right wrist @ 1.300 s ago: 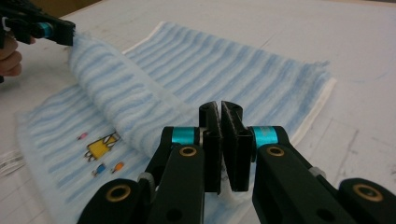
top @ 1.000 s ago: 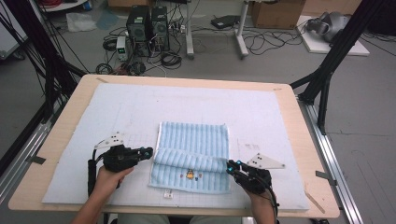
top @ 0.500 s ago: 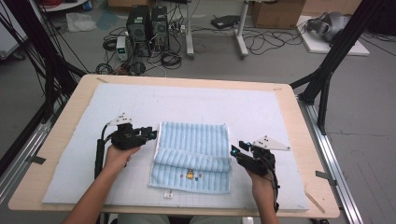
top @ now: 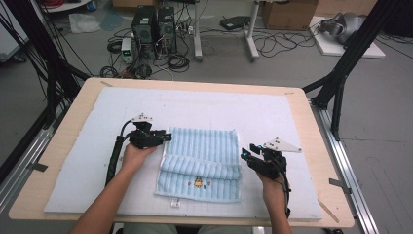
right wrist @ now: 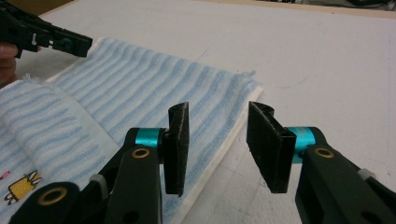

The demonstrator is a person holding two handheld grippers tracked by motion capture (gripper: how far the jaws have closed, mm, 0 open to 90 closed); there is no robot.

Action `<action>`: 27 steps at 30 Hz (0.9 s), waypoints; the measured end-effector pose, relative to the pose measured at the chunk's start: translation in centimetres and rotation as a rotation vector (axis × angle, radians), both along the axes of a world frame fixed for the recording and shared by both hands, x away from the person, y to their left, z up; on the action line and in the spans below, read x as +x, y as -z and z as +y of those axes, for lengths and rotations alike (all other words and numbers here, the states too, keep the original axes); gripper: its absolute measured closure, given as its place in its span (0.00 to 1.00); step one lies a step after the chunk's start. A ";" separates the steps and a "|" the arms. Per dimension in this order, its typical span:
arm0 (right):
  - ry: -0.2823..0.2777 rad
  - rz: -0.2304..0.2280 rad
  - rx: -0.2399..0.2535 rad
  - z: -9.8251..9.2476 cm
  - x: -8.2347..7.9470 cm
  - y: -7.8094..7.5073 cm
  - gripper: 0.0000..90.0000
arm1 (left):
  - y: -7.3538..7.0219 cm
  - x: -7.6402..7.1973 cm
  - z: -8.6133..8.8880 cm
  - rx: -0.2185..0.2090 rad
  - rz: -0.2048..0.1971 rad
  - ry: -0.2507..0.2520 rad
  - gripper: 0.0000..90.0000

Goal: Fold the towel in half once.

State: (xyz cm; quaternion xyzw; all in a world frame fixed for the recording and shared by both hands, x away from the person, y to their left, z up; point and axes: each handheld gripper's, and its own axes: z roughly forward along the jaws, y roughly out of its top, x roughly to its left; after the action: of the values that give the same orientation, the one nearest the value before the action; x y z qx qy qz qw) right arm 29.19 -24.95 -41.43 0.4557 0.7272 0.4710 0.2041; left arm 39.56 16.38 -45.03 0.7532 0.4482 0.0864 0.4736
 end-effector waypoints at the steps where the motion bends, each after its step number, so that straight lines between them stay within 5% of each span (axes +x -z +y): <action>1: 0.002 0.002 0.001 0.0 0.0 0.0 0.66 | 0.0 0.0 -0.1 0.009 0.000 -0.003 0.73; 11: 0.004 0.005 0.007 0.1 0.1 0.2 0.66 | 0.1 -0.2 -0.4 0.023 -0.010 0.020 0.98; 17: 0.020 0.011 0.006 0.1 1.0 0.3 0.67 | -0.5 -0.3 -0.1 -0.056 -0.031 0.021 0.98; 27: 0.034 0.186 -0.082 2.1 5.9 2.4 0.73 | -0.6 0.0 0.5 -0.113 -0.020 -0.006 0.99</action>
State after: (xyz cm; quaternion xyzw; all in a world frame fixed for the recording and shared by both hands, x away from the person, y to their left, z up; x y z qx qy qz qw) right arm 35.08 -22.85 -43.82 0.5012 0.7537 0.3929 0.1622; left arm 39.59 16.91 -44.41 0.7228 0.4500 0.0699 0.5198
